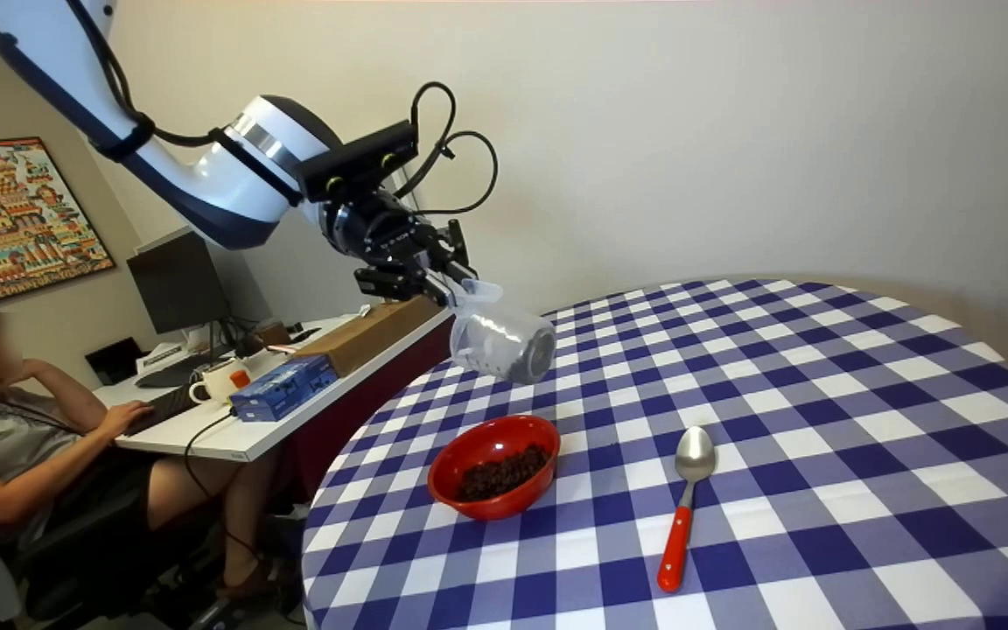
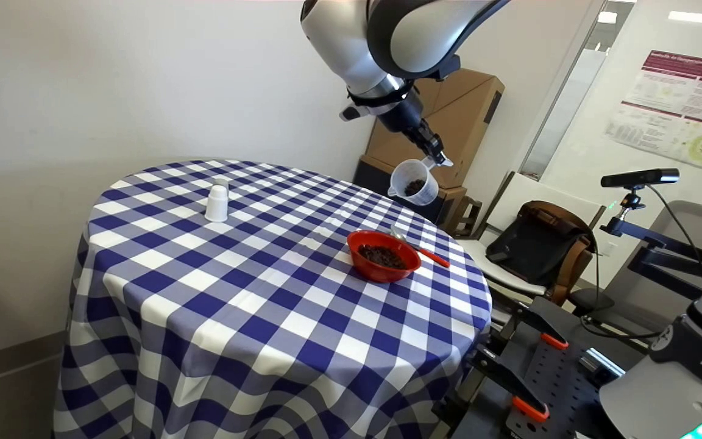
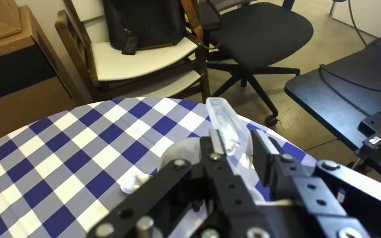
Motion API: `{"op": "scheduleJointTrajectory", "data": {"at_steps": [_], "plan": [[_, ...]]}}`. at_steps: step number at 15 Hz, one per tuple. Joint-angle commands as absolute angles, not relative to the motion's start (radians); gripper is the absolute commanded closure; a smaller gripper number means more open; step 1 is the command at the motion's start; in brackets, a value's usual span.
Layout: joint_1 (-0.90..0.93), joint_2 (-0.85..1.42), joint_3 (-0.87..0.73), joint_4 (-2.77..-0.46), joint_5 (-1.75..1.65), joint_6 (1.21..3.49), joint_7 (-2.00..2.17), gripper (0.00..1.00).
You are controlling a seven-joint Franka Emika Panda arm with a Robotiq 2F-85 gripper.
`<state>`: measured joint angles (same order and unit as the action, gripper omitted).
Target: Pour some contents from the clear jar into the orange bowl
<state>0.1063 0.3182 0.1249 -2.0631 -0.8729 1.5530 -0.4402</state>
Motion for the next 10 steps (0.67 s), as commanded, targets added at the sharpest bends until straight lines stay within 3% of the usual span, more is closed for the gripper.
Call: {"op": "scheduleJointTrajectory", "data": {"at_steps": [1,10], "plan": [[0.122,0.313,0.143,-2.095,-0.951,1.531,-0.473,0.93],[0.137,0.305,0.175,-2.194,-1.124,1.546,-0.462,0.93]]}}
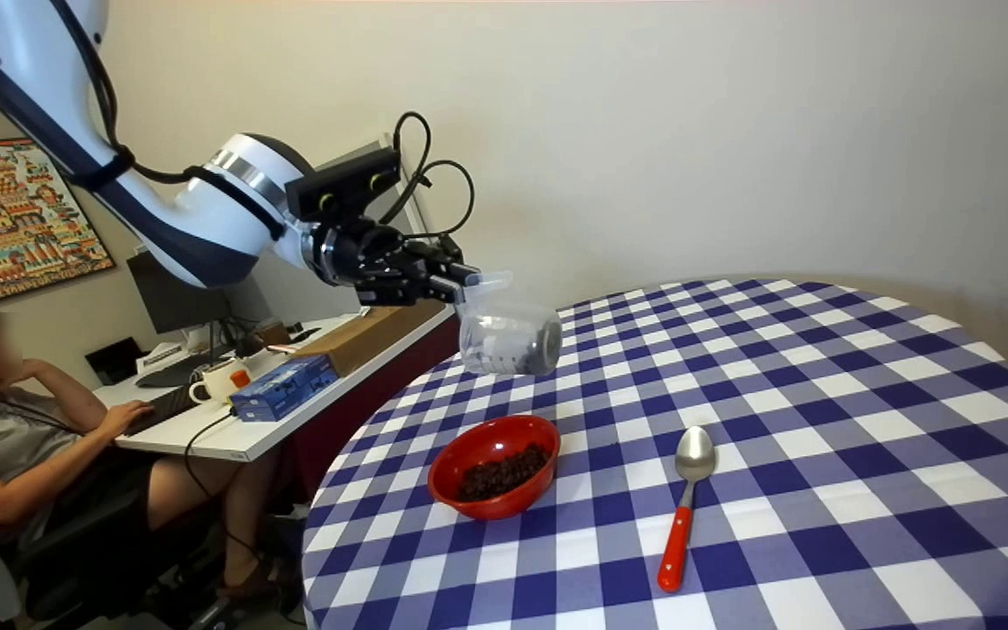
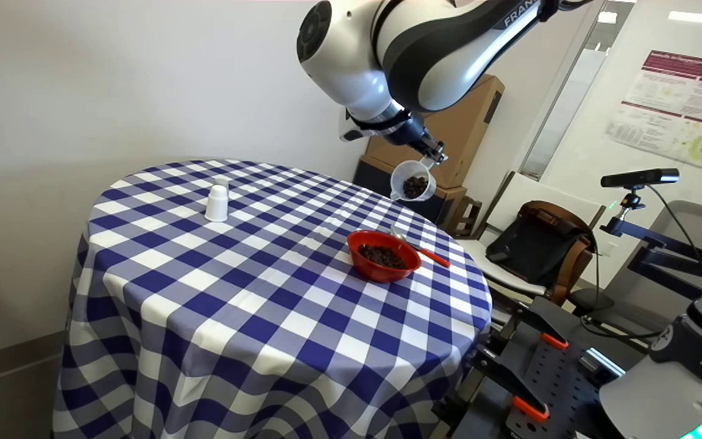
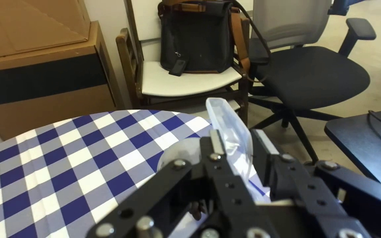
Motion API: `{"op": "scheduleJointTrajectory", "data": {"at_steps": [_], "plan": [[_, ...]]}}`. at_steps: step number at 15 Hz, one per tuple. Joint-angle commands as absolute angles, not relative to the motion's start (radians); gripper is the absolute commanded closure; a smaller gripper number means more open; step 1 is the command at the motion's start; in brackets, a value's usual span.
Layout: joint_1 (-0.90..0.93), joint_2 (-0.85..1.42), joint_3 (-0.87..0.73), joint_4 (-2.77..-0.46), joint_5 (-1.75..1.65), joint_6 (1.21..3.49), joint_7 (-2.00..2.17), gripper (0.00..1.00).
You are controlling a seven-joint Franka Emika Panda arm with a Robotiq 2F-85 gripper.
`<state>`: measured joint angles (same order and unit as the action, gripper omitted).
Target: Pour some contents from the clear jar into the orange bowl
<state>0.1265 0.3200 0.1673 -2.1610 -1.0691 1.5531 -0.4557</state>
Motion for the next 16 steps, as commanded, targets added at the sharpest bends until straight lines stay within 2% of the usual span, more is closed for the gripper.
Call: {"op": "scheduleJointTrajectory", "data": {"at_steps": [1,16], "plan": [[0.139,0.304,0.177,-2.202,-1.139,1.547,-0.461,0.93],[0.174,0.267,0.225,-2.317,-1.386,1.581,-0.465,0.93]]}}
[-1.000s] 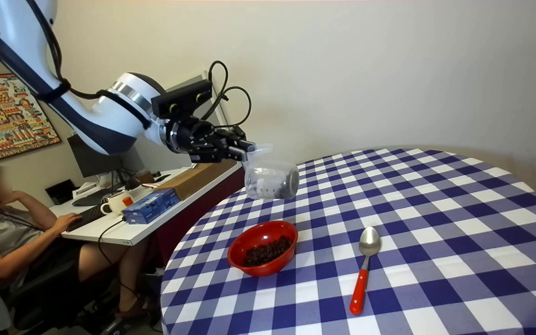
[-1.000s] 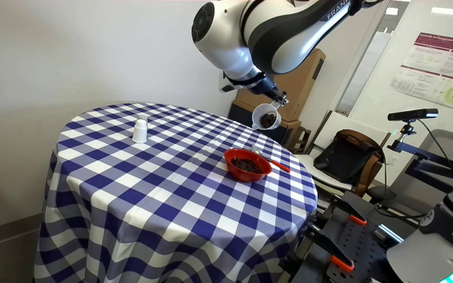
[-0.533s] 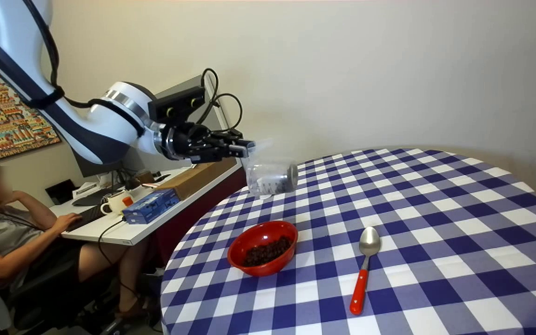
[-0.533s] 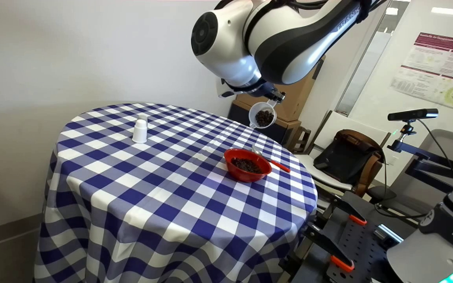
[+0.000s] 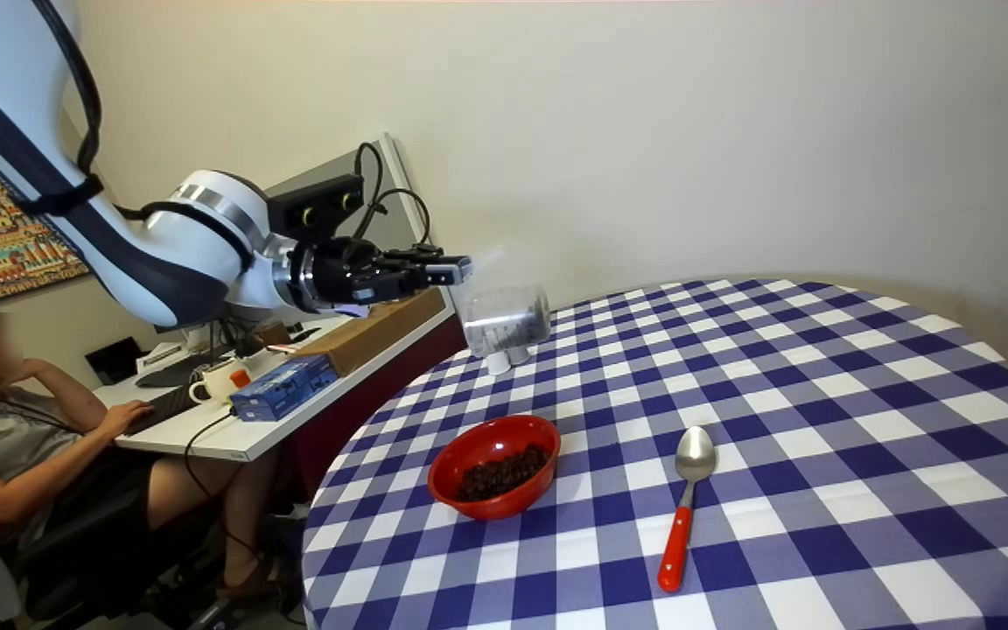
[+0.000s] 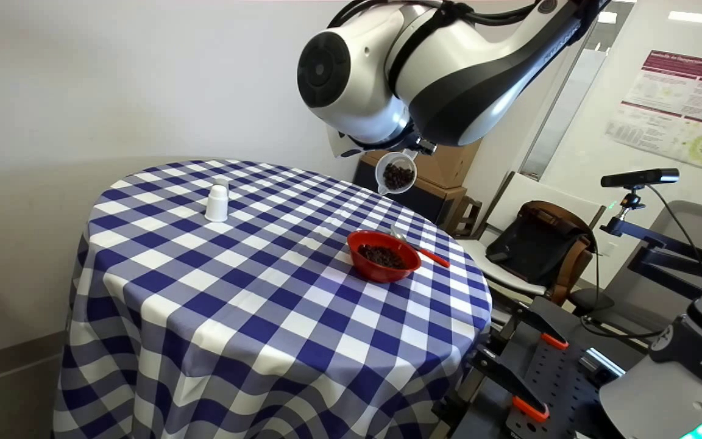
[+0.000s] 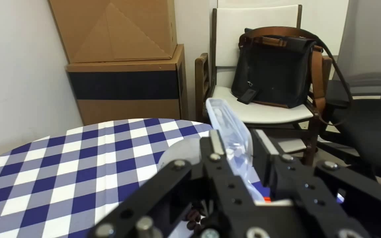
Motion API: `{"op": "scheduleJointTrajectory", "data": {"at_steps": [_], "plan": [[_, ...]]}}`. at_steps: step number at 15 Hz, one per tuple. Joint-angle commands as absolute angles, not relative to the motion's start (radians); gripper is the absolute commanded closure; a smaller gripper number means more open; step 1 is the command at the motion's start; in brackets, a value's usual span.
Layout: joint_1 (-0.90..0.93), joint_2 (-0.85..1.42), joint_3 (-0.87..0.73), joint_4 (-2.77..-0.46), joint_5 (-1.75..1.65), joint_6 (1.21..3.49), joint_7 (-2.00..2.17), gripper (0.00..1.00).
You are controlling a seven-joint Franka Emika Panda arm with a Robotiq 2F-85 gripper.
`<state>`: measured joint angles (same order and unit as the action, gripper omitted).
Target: Pour some contents from the clear jar into the orange bowl
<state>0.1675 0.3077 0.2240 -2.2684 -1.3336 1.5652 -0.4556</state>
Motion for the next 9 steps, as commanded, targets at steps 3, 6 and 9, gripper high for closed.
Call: {"op": "scheduleJointTrajectory", "data": {"at_steps": [3,6,9], "plan": [[0.175,0.258,0.226,-2.343,-1.435,1.582,-0.467,0.93],[0.175,0.243,0.226,-2.368,-1.475,1.583,-0.473,0.93],[0.176,0.230,0.226,-2.394,-1.530,1.587,-0.471,0.93]]}}
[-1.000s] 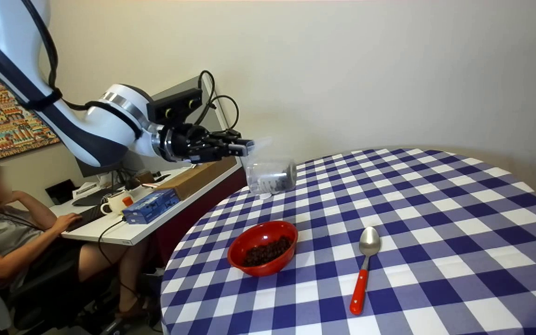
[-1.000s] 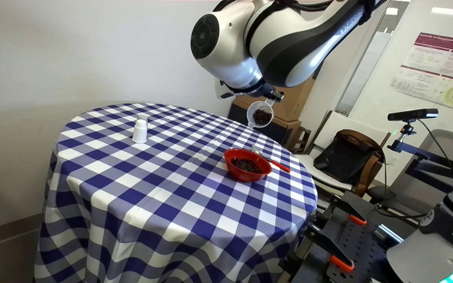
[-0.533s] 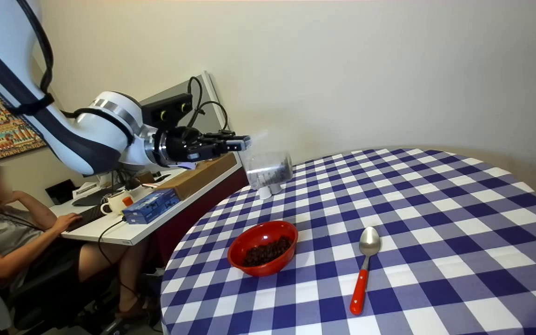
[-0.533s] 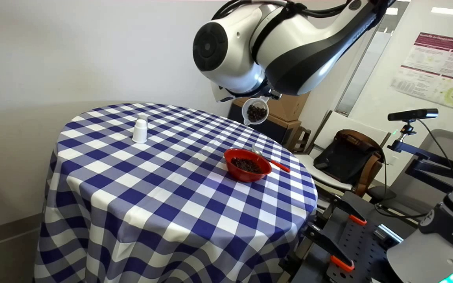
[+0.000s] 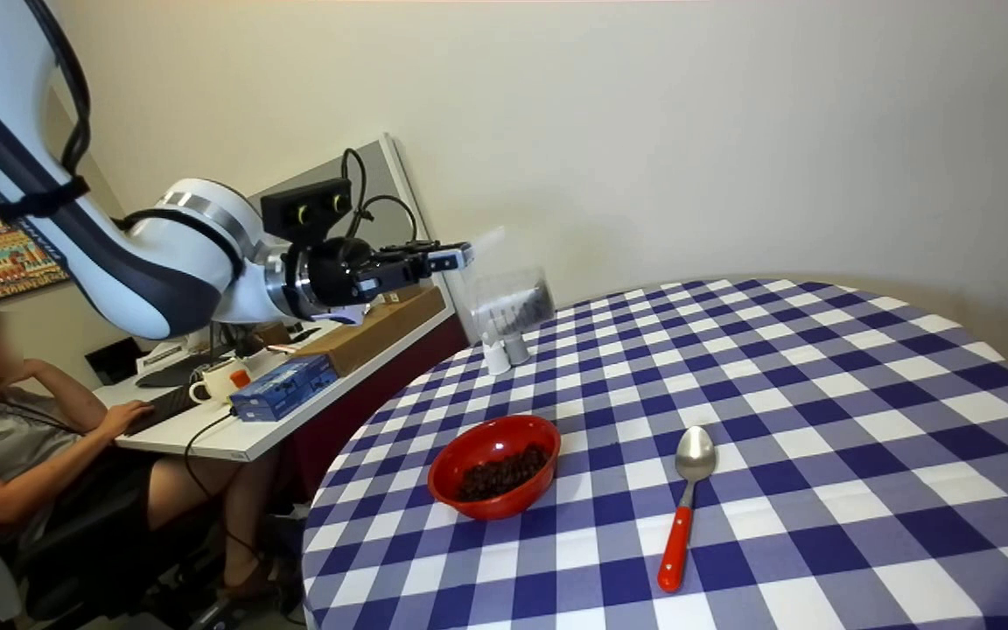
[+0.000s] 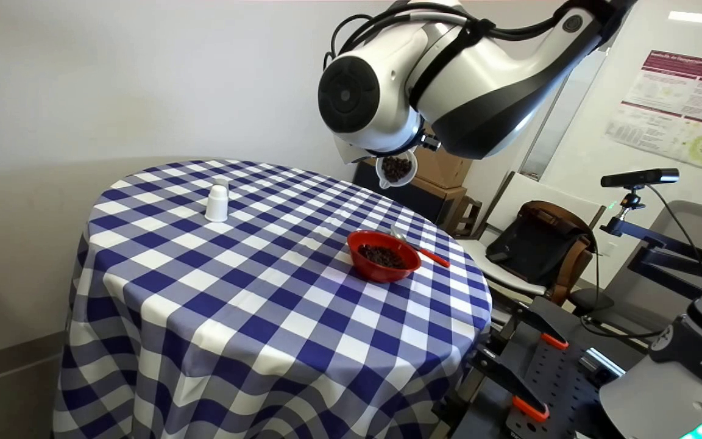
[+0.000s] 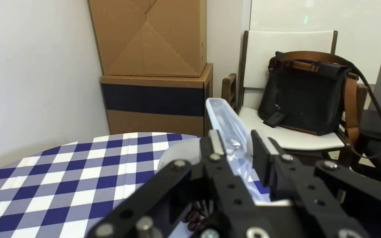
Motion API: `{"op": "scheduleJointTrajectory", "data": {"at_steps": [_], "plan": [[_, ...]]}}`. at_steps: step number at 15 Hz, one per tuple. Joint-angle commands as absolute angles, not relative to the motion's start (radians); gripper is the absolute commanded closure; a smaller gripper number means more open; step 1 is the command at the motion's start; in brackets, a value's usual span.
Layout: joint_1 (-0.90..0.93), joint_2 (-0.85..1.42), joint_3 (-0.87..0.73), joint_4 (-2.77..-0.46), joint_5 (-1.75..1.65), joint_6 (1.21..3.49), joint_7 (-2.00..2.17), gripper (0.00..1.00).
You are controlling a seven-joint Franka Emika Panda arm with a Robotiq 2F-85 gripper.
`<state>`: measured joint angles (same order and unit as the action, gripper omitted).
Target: Pour some contents from the clear jar into the orange bowl
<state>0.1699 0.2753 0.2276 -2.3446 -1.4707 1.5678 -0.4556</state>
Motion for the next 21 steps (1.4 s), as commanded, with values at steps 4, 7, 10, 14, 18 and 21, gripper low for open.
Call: {"op": "scheduleJointTrajectory", "data": {"at_steps": [4,7,10,14,18,21], "plan": [[0.177,0.210,0.223,-2.439,-1.608,1.589,-0.474,0.93],[0.176,0.196,0.224,-2.475,-1.651,1.592,-0.478,0.93],[0.177,0.182,0.223,-2.509,-1.691,1.592,-0.478,0.93],[0.176,0.164,0.219,-2.555,-1.769,1.595,-0.464,0.93],[0.174,0.146,0.214,-2.605,-1.843,1.591,-0.445,0.93],[0.172,0.131,0.208,-2.639,-1.892,1.588,-0.441,0.93]]}}
